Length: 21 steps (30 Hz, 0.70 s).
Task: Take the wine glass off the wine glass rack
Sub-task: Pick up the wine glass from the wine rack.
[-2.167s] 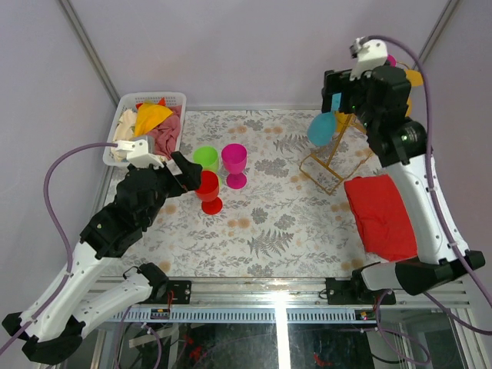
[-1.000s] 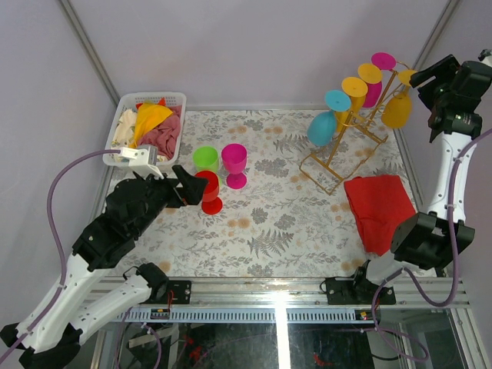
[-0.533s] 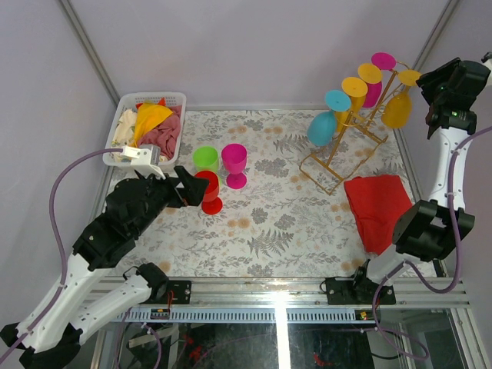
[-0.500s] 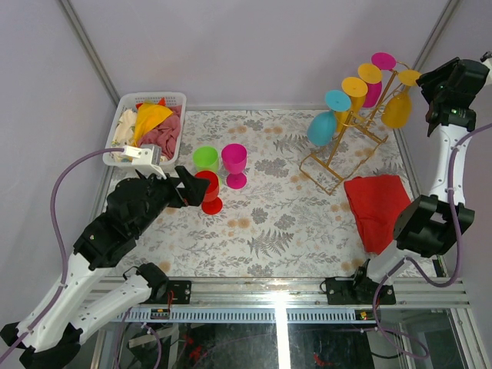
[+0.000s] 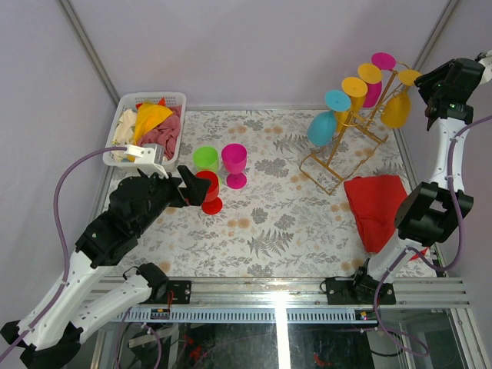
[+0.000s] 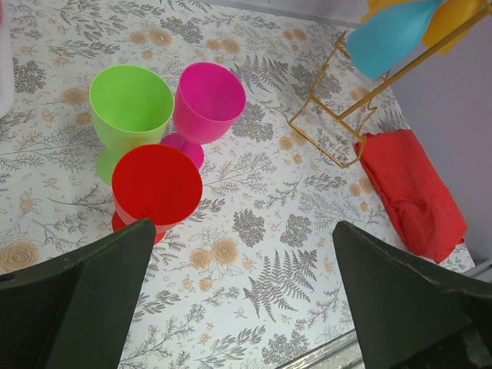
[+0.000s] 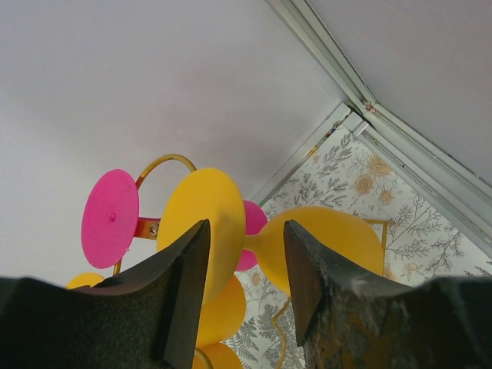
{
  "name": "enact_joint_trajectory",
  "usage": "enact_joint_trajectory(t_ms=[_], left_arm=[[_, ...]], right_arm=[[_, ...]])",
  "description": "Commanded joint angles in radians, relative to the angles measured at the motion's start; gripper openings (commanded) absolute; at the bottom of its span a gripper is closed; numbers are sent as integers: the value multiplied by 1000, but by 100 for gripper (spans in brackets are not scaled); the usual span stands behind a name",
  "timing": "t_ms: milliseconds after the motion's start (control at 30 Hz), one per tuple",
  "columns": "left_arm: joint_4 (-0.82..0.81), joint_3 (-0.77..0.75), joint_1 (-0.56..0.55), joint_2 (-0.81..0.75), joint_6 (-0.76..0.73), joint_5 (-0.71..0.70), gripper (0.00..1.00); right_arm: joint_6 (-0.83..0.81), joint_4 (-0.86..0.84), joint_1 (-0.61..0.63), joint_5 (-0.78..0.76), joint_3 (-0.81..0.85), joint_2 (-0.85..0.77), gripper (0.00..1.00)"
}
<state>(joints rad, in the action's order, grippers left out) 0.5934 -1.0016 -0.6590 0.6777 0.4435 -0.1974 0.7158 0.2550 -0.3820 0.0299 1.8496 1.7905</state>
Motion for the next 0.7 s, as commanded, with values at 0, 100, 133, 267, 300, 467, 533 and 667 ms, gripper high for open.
enact_joint_trajectory(t_ms=[0, 100, 133, 267, 300, 467, 533, 667], left_arm=[[-40, -20, 6, -4, -19, 10, 100], [-40, -24, 7, 3, -22, 10, 100], [-40, -25, 7, 4, -22, 11, 100], [-40, -23, 7, 7, -21, 9, 100], [-40, -22, 6, 7, -20, 10, 100], [-42, -21, 6, 12, -17, 11, 100], [-46, -19, 7, 12, -14, 15, 100], [-41, -12, 6, 11, -9, 21, 100]], right_arm=[[22, -66, -8, 21, 55, 5, 49], [39, -91, -8, 39, 54, 16, 48], [43, -94, -8, 45, 55, 21, 47], [48, -113, -7, 61, 57, 31, 41], [46, -118, -8, 65, 56, 32, 39], [13, -120, -8, 54, 52, 10, 34], [-17, -123, -8, 32, 51, 6, 29], [-65, -111, -8, 27, 60, -1, 24]])
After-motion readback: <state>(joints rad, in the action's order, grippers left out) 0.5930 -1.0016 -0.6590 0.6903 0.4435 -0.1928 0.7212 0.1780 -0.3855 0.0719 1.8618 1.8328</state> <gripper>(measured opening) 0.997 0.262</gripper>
